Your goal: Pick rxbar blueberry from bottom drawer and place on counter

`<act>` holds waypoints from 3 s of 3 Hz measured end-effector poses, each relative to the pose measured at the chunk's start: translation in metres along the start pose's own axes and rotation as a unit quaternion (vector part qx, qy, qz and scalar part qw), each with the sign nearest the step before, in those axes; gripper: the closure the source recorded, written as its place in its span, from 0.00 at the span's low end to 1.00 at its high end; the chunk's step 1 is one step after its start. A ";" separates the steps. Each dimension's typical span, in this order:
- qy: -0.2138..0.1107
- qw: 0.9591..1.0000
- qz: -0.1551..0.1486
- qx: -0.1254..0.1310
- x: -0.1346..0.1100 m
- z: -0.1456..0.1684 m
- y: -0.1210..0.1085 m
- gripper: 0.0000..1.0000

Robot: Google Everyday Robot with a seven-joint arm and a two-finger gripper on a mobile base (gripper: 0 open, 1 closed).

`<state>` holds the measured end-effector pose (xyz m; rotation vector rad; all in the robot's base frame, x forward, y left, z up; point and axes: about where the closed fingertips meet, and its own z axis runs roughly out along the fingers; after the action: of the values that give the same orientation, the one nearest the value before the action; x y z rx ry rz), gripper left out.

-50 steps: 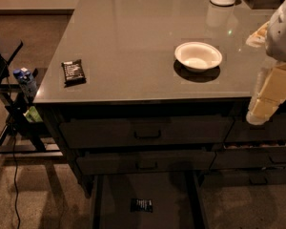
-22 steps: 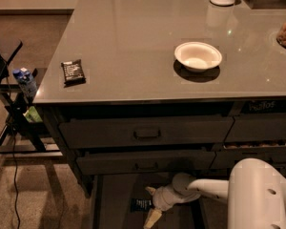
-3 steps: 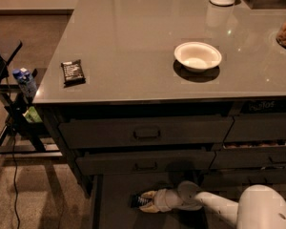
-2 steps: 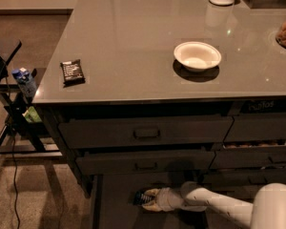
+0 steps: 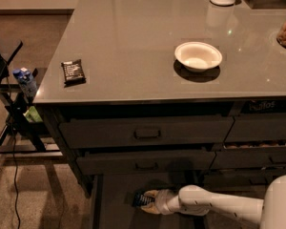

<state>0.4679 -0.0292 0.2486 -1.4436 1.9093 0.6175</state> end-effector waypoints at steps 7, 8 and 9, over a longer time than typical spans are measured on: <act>-0.061 0.997 -0.046 0.030 -0.112 -0.125 0.010 1.00; -0.076 0.994 -0.065 0.030 -0.146 -0.146 0.009 1.00; -0.086 0.991 -0.097 0.039 -0.186 -0.172 0.004 1.00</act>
Offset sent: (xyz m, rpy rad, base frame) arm -0.0162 -0.0227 0.0764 0.0568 -0.0539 -0.0290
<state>0.4592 -0.0288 0.5013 -1.4571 1.6205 0.5501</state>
